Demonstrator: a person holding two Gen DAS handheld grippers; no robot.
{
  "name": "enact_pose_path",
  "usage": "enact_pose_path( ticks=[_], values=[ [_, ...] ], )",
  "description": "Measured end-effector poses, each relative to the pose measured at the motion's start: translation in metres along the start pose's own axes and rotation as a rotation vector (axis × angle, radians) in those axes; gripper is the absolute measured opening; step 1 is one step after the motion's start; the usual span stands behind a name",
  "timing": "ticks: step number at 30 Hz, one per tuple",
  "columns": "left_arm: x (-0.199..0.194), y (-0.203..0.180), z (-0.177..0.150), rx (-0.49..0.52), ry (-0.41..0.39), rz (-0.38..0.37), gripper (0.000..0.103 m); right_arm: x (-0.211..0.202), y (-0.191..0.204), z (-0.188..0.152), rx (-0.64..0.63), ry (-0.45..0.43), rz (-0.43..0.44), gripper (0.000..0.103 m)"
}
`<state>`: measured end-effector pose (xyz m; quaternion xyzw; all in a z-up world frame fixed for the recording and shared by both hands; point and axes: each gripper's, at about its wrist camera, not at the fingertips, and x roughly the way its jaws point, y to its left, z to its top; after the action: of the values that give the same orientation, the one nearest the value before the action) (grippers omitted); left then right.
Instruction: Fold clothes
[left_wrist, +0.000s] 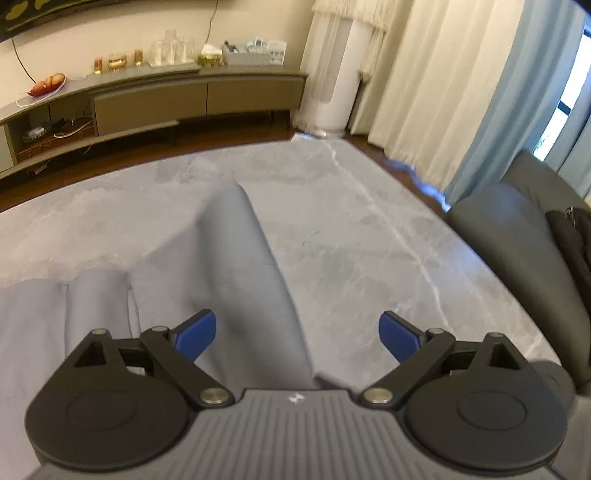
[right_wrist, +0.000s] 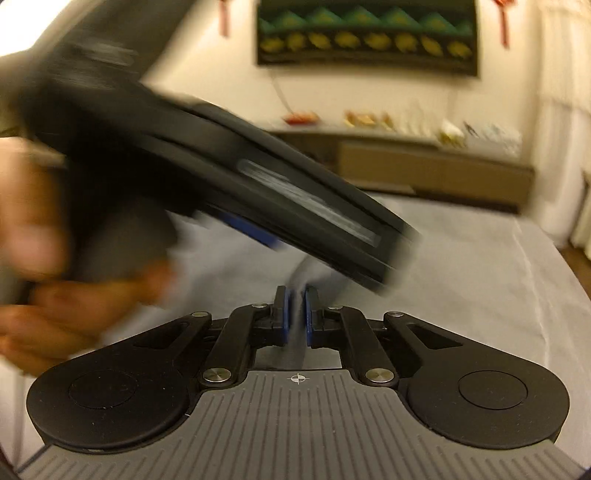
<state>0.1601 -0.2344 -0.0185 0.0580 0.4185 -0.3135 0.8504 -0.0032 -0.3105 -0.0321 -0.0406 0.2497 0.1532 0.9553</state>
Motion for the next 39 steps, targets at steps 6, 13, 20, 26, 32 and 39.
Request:
enact_pose_path(
  ticks=[6, 13, 20, 26, 32, 39],
  values=[
    [-0.055, 0.066, -0.025, -0.095, -0.062, 0.039, 0.009, -0.012, 0.015, 0.01, 0.045, -0.079, 0.141, 0.028],
    [-0.082, 0.208, -0.098, -0.301, 0.054, 0.243, 0.033, 0.015, 0.047, 0.015, 0.013, -0.017, 0.261, 0.046],
    [-0.085, 0.219, -0.136, -0.418, -0.051, 0.166, 0.051, 0.073, 0.076, 0.002, -0.045, 0.135, 0.206, 0.046],
    [-0.062, 0.2, -0.119, -0.273, -0.027, 0.328, 0.049, 0.112, 0.085, -0.009, -0.078, 0.267, 0.205, 0.049],
    [-0.084, 0.19, -0.132, -0.258, -0.08, 0.397, 0.052, 0.093, 0.072, 0.006, -0.047, 0.163, 0.182, 0.043],
    [-0.148, 0.219, -0.17, -0.376, -0.141, 0.421, 0.059, 0.126, 0.074, -0.011, -0.086, 0.267, 0.134, 0.053]
  ],
)
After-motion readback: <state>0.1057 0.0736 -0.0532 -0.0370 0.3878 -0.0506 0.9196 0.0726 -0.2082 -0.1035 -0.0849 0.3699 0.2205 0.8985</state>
